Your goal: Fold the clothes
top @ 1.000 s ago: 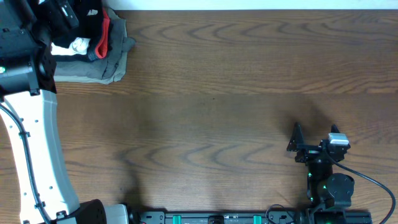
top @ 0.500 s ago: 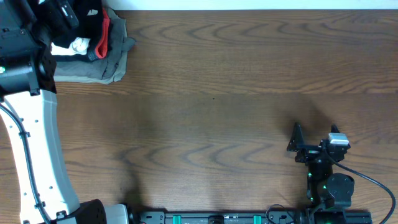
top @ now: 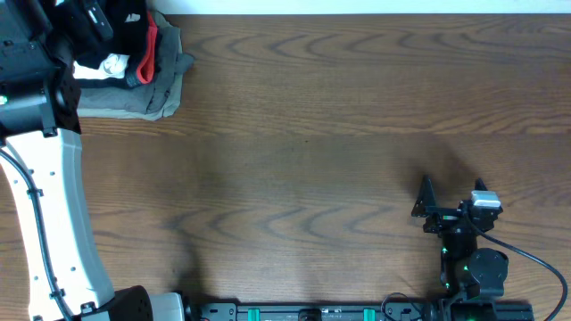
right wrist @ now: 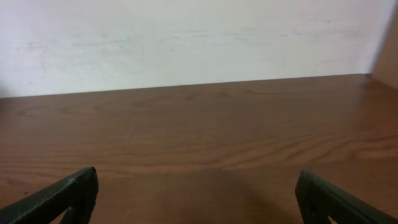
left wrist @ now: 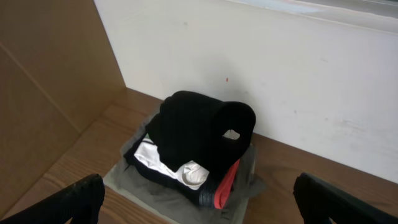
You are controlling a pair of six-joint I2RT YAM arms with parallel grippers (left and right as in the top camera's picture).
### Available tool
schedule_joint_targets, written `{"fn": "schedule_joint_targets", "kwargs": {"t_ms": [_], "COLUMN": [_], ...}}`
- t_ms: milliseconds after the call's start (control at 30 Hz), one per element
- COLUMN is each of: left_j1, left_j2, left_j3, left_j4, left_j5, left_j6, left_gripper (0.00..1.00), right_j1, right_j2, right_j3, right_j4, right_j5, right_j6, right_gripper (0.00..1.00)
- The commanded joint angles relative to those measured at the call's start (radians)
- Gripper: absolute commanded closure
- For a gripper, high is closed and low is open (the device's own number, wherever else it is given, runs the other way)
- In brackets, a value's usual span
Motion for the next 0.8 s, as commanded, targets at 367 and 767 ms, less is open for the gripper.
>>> {"fn": "schedule_joint_targets", "kwargs": {"t_ms": [367,767], "left_j1": [-0.002,-0.018], "left_j2": [-0.002,-0.168], "left_j3": [0.007,-0.051], "left_j4": [-0.001,-0.163], "left_j5": [0.000,0.035], "left_j6": [-0.001,-0.002], "left_gripper": [0.02,0.02], "right_j1": [0.009,0.009], "right_j2": [-0.007,-0.007], "right_j3": [-0.002,-0.002], "right_j4": [-0.005,-0.005], "right_j5": [-0.004,-0.004], "right_j6": [0.016,0.016], "right_gripper": [0.01,0.01]}}
